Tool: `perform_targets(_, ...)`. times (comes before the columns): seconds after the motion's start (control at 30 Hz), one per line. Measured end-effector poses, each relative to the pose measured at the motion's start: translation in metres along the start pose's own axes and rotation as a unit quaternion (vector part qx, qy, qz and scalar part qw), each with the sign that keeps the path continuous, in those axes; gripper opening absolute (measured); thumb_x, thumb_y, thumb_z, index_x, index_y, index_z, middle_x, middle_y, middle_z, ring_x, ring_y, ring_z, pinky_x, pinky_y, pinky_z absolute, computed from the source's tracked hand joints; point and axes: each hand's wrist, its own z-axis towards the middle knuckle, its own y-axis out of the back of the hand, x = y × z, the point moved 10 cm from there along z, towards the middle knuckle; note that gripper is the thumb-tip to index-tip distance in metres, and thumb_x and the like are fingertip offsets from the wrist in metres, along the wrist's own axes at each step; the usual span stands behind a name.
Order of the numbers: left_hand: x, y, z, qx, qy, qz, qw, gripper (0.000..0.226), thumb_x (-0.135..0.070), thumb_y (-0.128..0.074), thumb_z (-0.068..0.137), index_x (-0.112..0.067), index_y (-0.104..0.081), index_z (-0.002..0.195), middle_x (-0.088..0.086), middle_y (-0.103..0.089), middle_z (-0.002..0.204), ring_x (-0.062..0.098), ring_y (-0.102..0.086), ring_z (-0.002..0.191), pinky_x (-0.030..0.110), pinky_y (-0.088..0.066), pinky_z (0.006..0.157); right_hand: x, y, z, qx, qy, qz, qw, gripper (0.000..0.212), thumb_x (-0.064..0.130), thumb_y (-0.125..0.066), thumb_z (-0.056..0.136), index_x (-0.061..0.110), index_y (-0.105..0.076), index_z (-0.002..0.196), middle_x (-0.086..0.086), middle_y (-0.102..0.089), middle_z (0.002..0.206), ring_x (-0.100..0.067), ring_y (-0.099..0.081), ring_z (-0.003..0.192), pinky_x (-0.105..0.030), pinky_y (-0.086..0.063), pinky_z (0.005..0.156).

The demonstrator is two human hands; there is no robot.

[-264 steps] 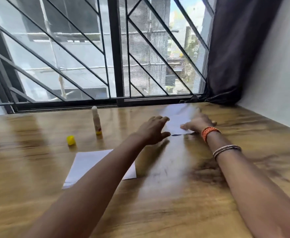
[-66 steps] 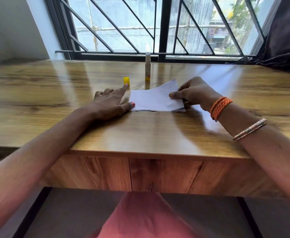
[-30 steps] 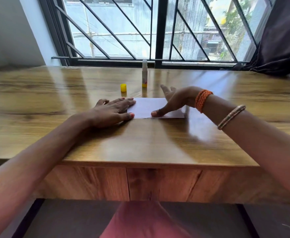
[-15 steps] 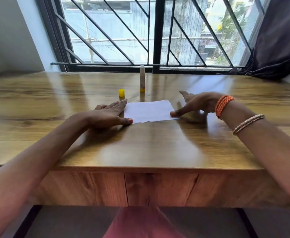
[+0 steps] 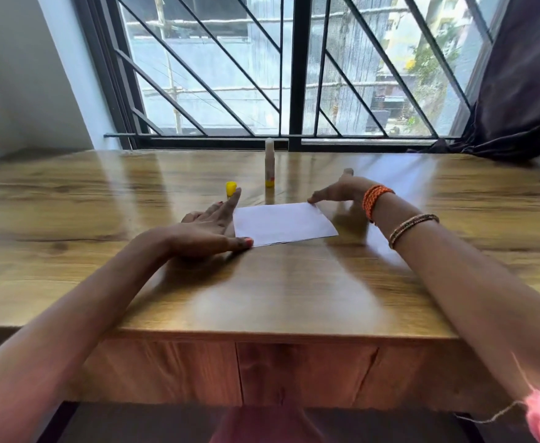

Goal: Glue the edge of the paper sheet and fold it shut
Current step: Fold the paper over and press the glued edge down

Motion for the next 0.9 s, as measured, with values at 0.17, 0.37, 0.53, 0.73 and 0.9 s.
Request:
perform_targets(0.17, 0.008, 0.005, -0.008, -0.056, 0.035, -0.002, 0.998, 0.101, -0.07, -0.041, 0.079, -0.034, 0.037, 0.134, 0.0, 0.019, 0.157, 0.012, 0.015, 0.144, 0.037, 0.001, 0.118, 0.06, -0.038, -0.053, 0.01, 0.21, -0.119, 0.971, 0.125, 0.081, -0.057, 0.064, 0.022, 0.013, 0.149, -0.014, 0.008, 0.159, -0.037, 0.016, 0.144, -0.062, 0.005, 0.114)
perform_targets(0.37, 0.011, 0.008, -0.011, -0.074, 0.026, -0.055, 0.995, 0.117, -0.09, -0.036, 0.049, -0.048, 0.042, 0.125, 0.0, 0.022, 0.157, 0.013, 0.016, 0.144, 0.036, 0.003, 0.118, 0.096, -0.083, -0.075, 0.08, 0.242, -0.18, 0.95, 0.129, 0.079, -0.059, 0.063, 0.028, 0.025, 0.146, -0.008, 0.03, 0.155, -0.035, 0.028, 0.141, -0.061, 0.012, 0.112)
perform_targets(0.53, 0.012, 0.006, -0.005, -0.076, 0.018, -0.048, 0.996, 0.12, -0.089, -0.034, 0.045, -0.045, 0.039, 0.13, 0.002, 0.021, 0.157, 0.013, 0.017, 0.144, 0.034, 0.003, 0.118, 0.095, -0.1, -0.065, 0.12, 0.232, -0.237, 0.936, 0.125, 0.084, -0.05, 0.064, 0.026, 0.025, 0.145, -0.014, 0.028, 0.155, -0.039, 0.024, 0.142, -0.055, 0.004, 0.117)
perform_targets(0.73, 0.011, 0.0, -0.003, -0.038, 0.02, -0.026, 0.999, 0.113, -0.09, -0.03, 0.046, -0.049, 0.041, 0.123, 0.003, 0.027, 0.155, 0.015, 0.022, 0.143, 0.038, 0.006, 0.118, 0.097, -0.081, -0.059, 0.039, 0.215, -0.152, 0.964, 0.127, 0.081, -0.055, 0.064, 0.027, 0.025, 0.146, -0.011, 0.031, 0.154, -0.037, 0.031, 0.139, -0.061, 0.017, 0.107)
perform_targets(0.9, 0.01, -0.001, -0.004, -0.043, 0.023, -0.009, 0.999, 0.113, -0.088, -0.019, 0.047, -0.041, 0.023, 0.14, 0.0, 0.016, 0.158, 0.014, 0.015, 0.145, 0.042, 0.002, 0.119, 0.098, -0.081, -0.055, 0.033, 0.202, -0.133, 0.97, 0.132, 0.083, -0.056, 0.06, 0.027, 0.029, 0.144, -0.012, 0.029, 0.155, -0.037, 0.03, 0.14, -0.062, 0.014, 0.11)
